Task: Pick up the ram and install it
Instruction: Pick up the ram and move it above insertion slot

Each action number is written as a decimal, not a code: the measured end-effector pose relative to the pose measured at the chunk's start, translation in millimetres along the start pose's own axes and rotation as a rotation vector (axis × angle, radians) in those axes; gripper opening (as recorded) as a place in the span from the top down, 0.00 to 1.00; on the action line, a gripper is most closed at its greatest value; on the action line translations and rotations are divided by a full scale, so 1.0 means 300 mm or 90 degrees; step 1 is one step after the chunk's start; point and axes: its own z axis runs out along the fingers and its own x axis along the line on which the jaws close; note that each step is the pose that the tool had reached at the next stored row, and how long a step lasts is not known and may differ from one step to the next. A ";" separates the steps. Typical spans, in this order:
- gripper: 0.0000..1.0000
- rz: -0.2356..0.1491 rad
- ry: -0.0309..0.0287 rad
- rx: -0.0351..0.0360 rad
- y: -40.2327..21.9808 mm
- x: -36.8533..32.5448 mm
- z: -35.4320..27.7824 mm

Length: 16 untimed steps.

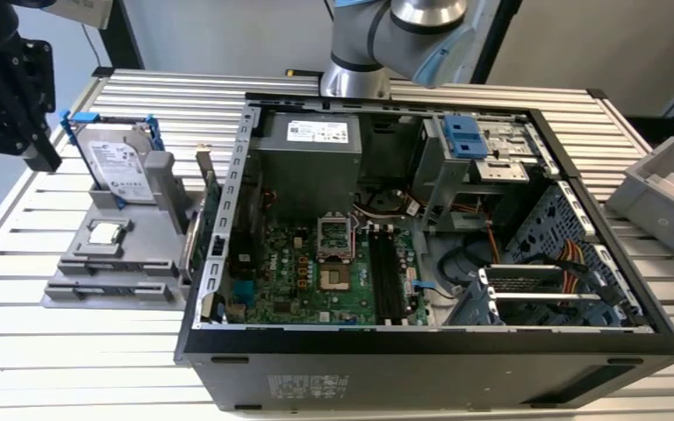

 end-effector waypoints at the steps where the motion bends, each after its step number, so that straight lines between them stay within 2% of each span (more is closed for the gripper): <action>1: 1.00 -0.009 0.0003 -0.0004 0.000 0.000 0.000; 11: 1.00 -0.107 0.0038 -0.0048 0.000 0.000 0.000; 16: 1.00 -0.113 0.0040 -0.0050 0.000 0.000 0.000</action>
